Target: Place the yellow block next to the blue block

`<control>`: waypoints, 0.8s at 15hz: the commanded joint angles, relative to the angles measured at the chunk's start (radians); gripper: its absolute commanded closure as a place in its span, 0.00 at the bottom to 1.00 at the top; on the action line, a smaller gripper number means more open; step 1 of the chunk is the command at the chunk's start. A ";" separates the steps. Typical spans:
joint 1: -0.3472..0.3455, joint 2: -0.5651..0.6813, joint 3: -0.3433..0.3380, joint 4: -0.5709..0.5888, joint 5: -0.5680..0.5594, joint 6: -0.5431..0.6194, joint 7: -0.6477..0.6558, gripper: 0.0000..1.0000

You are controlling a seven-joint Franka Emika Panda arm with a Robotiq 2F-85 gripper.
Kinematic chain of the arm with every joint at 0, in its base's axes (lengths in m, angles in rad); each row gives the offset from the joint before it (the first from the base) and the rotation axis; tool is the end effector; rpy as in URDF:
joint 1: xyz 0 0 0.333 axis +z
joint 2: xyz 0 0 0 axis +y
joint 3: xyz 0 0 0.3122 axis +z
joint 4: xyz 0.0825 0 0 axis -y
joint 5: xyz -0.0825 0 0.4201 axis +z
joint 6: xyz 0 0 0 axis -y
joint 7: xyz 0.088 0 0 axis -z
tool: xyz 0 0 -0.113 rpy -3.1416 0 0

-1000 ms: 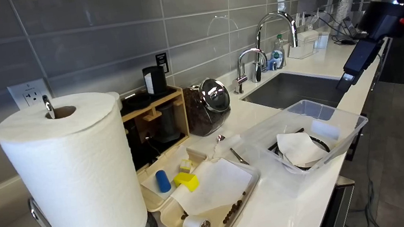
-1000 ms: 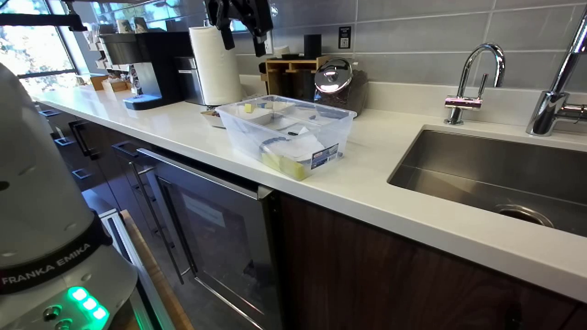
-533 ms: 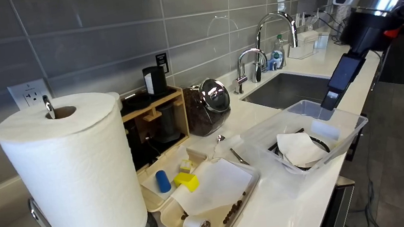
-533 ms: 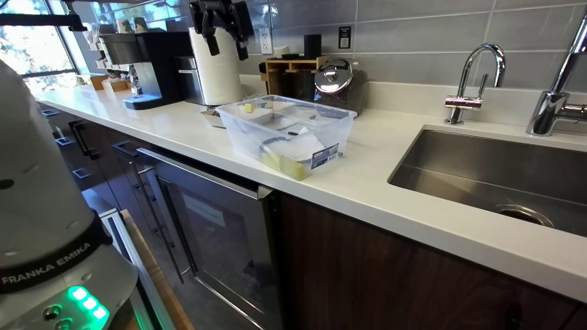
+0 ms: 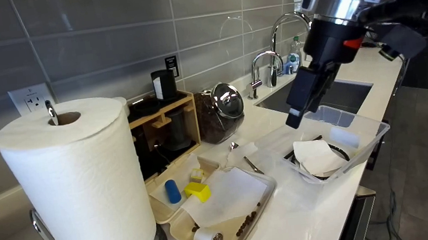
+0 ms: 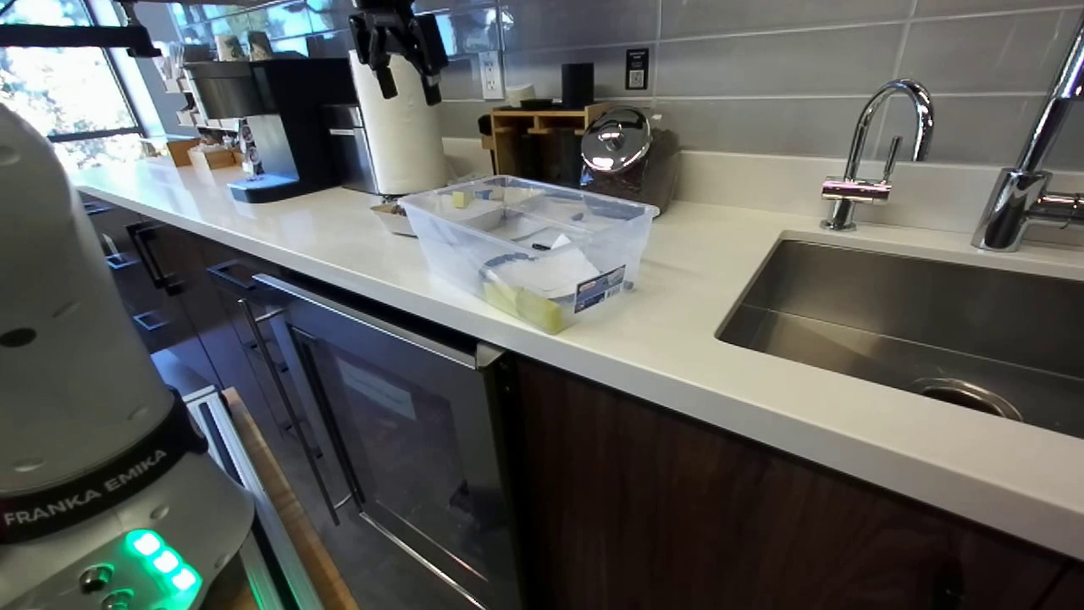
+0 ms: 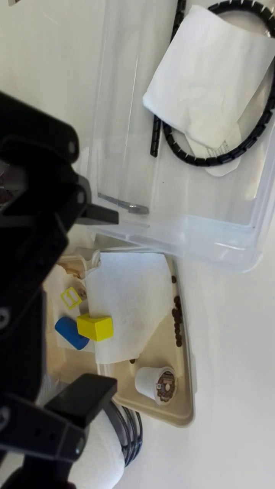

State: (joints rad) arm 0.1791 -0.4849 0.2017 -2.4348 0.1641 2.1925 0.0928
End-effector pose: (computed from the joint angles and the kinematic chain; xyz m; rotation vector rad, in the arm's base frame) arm 0.4259 0.1808 0.4757 -3.0063 -0.2963 -0.3332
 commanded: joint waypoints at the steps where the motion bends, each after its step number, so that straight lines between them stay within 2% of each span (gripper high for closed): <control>1: -0.001 0.198 0.050 0.165 -0.030 -0.014 0.085 0.00; 6: 0.009 0.415 0.127 0.314 -0.181 -0.008 0.239 0.00; 9: 0.032 0.514 0.131 0.389 -0.301 0.006 0.298 0.00; 10: 0.038 0.437 0.108 0.322 -0.228 -0.002 0.247 0.00; 12: 0.048 0.488 0.106 0.362 -0.268 0.001 0.267 0.00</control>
State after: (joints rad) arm 0.2032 0.0038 0.3320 -2.0733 -0.1048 2.1950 0.3604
